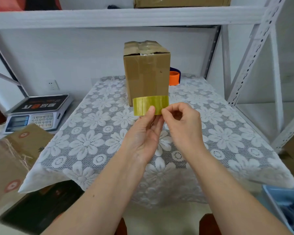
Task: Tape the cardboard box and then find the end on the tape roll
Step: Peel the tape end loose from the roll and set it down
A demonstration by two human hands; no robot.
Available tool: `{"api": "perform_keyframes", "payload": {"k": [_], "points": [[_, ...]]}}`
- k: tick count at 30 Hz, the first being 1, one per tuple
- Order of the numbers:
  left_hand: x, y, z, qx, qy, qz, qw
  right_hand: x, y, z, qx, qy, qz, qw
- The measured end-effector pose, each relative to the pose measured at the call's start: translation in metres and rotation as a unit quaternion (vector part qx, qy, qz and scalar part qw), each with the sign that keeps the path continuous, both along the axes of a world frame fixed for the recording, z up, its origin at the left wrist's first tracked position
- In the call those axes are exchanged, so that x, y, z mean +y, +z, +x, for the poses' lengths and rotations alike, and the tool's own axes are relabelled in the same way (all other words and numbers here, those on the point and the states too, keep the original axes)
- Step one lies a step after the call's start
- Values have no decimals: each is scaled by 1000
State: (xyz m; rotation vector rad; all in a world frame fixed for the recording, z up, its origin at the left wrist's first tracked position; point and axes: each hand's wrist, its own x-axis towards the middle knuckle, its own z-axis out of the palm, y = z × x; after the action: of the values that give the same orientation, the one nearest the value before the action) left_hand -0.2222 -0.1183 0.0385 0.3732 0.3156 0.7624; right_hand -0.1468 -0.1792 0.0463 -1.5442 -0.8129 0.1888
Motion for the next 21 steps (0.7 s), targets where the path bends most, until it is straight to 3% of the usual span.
{"api": "perform_keyframes", "payload": {"k": [11, 21], "points": [[-1, -1, 0, -12, -15, 22, 1000, 1, 0, 0, 20, -24, 40, 999], [-3, -1, 1, -5, -11, 15, 1000, 7, -6, -3, -32, -43, 9, 999]]}}
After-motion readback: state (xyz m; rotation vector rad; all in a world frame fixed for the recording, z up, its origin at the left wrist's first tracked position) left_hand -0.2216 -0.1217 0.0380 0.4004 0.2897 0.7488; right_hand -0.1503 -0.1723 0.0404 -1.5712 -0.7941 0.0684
